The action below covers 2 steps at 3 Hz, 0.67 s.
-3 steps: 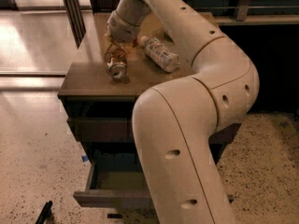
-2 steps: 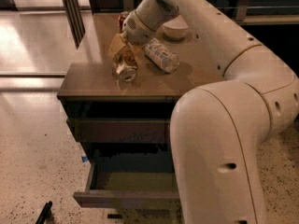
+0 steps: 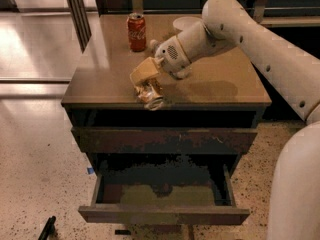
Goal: Place orange can into middle drawer
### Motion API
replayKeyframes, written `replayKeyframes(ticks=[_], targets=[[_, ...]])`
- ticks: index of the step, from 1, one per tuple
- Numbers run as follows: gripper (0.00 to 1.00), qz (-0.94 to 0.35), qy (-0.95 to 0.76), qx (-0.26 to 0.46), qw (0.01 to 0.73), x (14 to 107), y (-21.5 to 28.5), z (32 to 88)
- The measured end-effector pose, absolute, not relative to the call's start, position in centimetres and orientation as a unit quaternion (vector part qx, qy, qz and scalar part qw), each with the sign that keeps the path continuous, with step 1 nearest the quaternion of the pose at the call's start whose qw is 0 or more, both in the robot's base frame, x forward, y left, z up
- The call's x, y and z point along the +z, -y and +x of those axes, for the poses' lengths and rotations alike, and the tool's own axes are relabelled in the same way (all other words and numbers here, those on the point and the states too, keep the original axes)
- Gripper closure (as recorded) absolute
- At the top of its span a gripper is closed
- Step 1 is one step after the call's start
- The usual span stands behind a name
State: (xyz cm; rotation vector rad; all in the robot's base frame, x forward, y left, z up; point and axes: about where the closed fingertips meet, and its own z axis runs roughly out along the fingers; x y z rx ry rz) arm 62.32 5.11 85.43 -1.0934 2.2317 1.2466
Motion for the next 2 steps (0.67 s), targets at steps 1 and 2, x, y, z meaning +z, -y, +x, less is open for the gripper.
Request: replayKeyframes(ticks=[1,2], targets=[[1.00,-0.383,-0.785,0.450,0.185,85.5,-4.8,61.4],[1.00,-0.363,-0.787,0.460,0.191,84.9,-4.2,59.9]])
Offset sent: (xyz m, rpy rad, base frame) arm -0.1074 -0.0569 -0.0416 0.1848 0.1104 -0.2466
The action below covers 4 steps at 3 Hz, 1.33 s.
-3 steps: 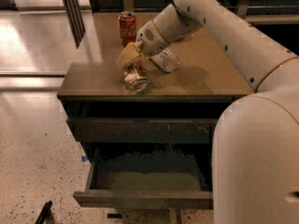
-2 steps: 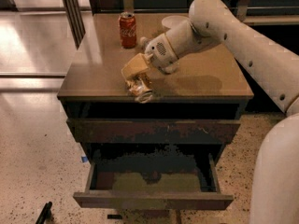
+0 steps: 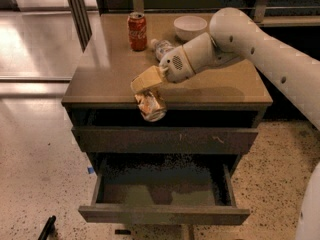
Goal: Place orange can into middle drawer
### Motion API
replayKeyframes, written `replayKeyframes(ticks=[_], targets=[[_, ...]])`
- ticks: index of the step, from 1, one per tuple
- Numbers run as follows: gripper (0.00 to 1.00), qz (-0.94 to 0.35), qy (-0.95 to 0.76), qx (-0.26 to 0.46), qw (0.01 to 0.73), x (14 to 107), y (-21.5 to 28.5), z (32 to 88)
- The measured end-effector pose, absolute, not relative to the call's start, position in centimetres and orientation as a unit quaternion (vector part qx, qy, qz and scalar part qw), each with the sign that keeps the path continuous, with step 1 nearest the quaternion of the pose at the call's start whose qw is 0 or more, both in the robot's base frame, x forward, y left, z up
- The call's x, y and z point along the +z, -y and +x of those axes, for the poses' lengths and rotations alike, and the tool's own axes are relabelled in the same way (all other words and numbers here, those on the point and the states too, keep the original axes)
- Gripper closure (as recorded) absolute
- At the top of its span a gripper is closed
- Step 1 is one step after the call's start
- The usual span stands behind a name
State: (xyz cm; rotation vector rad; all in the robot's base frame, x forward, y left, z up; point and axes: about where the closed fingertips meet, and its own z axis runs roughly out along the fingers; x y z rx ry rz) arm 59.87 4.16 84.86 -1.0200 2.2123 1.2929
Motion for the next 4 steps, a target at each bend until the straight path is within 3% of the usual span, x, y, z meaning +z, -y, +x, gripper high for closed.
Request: replayKeyframes(ticks=[2,4], targets=[[1.00,-0.249,-0.801,0.498,0.218,82.8,-0.5,53.2],[1.00,-0.141,-0.827,0.501,0.212,79.8,0.4,52.0]])
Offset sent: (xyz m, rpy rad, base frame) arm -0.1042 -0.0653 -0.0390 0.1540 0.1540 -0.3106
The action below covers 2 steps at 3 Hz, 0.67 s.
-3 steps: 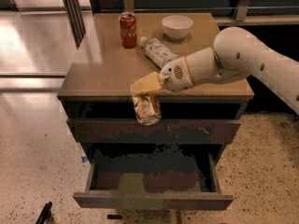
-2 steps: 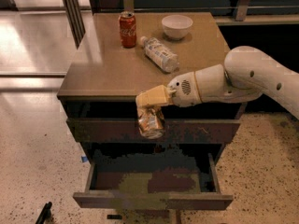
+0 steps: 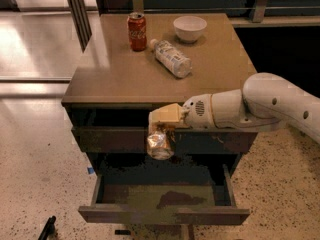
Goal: Place orange can into middle drawer
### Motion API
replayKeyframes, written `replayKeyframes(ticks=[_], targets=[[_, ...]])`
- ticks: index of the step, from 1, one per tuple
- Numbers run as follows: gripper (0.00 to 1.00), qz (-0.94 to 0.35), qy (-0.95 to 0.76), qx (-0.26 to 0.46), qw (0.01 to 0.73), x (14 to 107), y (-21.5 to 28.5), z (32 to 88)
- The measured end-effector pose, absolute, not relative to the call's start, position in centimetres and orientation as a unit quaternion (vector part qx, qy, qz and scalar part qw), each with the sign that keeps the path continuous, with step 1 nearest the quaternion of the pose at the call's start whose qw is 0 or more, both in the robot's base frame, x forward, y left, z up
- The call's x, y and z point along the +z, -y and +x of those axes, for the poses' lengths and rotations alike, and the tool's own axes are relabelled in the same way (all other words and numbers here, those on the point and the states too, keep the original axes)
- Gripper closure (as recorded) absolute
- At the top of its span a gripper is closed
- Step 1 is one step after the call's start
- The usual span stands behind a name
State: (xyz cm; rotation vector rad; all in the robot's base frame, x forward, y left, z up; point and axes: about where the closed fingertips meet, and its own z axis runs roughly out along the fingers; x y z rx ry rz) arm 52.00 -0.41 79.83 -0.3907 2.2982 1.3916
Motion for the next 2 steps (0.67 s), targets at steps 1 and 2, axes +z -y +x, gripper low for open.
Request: replayKeyframes(ticks=[1,2], targets=[[1.00,-0.141,-0.827,0.501,0.212,79.8,0.4,52.0],[1.00,-0.144,-0.833,0.494,0.201,78.1,-0.6,52.8]])
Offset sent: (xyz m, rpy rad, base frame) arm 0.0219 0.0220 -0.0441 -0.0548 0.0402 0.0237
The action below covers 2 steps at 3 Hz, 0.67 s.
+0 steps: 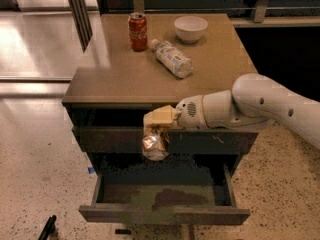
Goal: Place orange can into middle drawer
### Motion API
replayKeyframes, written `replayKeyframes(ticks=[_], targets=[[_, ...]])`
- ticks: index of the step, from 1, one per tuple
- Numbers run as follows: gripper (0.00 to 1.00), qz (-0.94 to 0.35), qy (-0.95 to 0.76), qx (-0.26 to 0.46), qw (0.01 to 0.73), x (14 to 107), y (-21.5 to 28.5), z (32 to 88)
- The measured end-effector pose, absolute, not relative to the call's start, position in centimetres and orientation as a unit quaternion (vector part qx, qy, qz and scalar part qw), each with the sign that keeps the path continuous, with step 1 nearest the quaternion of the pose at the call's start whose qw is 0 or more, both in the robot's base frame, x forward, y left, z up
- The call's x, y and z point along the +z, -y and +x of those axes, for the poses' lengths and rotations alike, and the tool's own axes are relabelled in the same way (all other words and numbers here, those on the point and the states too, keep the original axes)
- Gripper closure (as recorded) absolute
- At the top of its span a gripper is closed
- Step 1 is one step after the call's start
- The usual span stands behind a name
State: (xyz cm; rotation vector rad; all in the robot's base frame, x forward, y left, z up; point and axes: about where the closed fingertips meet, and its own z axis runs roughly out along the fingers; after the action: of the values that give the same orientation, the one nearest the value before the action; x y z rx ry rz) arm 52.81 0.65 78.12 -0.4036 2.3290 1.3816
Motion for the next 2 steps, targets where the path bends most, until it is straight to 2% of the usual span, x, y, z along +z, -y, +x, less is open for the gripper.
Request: replayKeyframes(ticks=[2], targets=[[1.00,-0.059,-0.868,0.461,0.176,66.9,0.0,54.5]])
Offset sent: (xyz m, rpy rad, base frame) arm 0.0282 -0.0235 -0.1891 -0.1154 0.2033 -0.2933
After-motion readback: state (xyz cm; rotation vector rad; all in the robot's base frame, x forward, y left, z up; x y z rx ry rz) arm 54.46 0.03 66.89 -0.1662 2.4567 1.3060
